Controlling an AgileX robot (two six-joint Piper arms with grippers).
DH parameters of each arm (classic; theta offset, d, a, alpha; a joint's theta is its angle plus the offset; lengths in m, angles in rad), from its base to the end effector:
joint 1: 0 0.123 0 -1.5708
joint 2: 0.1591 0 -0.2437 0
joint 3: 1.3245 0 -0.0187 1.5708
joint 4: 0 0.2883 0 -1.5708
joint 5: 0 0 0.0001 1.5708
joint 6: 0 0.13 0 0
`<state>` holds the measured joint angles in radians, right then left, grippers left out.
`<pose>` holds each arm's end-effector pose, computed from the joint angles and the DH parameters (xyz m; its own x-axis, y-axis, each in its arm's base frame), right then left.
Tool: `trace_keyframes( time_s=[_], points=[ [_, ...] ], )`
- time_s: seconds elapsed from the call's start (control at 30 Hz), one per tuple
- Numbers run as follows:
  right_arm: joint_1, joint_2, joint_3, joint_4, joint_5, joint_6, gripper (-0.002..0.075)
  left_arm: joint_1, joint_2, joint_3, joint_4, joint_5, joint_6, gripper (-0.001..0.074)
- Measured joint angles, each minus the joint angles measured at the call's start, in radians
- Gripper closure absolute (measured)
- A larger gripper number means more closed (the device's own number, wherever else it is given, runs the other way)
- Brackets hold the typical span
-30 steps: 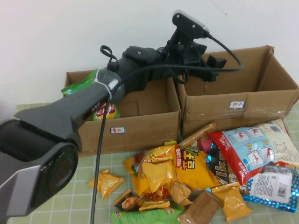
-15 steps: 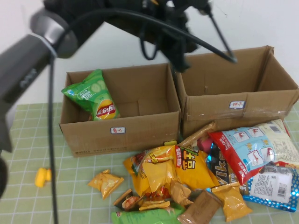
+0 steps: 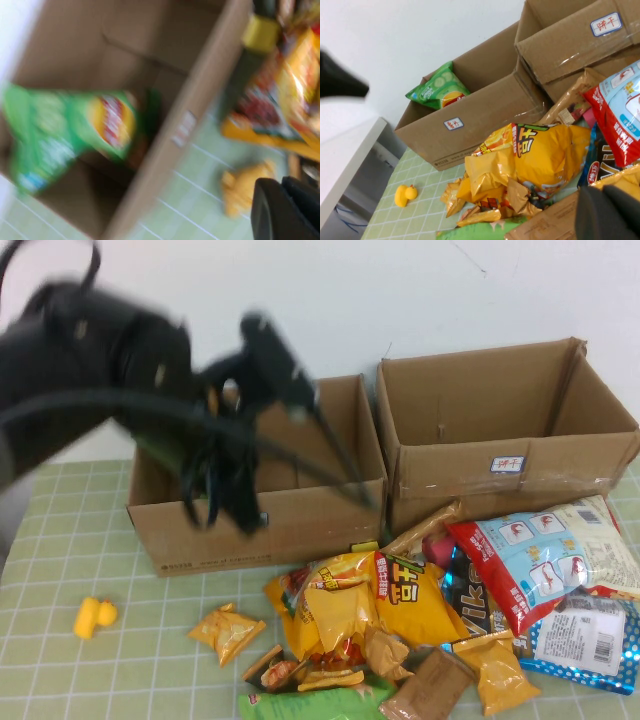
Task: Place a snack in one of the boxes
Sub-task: Pick up the biscuit
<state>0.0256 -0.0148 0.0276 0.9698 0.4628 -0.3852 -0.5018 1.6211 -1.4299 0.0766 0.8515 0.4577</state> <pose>0.1621 0.0521 0.1740 -0.3667 0.4622 -0.8074 -0.2304 0.7957 0.5602 0.3668 -0.1927 0.2441 -0.4053 0.7765 -0.4824 0.7420 0.5877 0.3225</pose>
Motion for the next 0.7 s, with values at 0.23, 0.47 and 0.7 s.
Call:
trace_keyframes(
  time_s=[0.23,0.47,0.7],
  points=[
    [0.0,0.0,0.0,0.001,0.0,-0.002,0.0728,0.0,-0.032,0.238,0.002,0.018,-0.067,0.0735],
    [0.0,0.0,0.0,0.001,0.0,-0.005,0.0728,0.0,0.091,0.263,0.004,0.023,-0.101,0.0715],
    [0.0,0.0,0.0,0.004,0.01,-0.005,0.0728,0.042,0.245,0.263,-0.068,-0.055,-0.171,0.0404]
  ],
)
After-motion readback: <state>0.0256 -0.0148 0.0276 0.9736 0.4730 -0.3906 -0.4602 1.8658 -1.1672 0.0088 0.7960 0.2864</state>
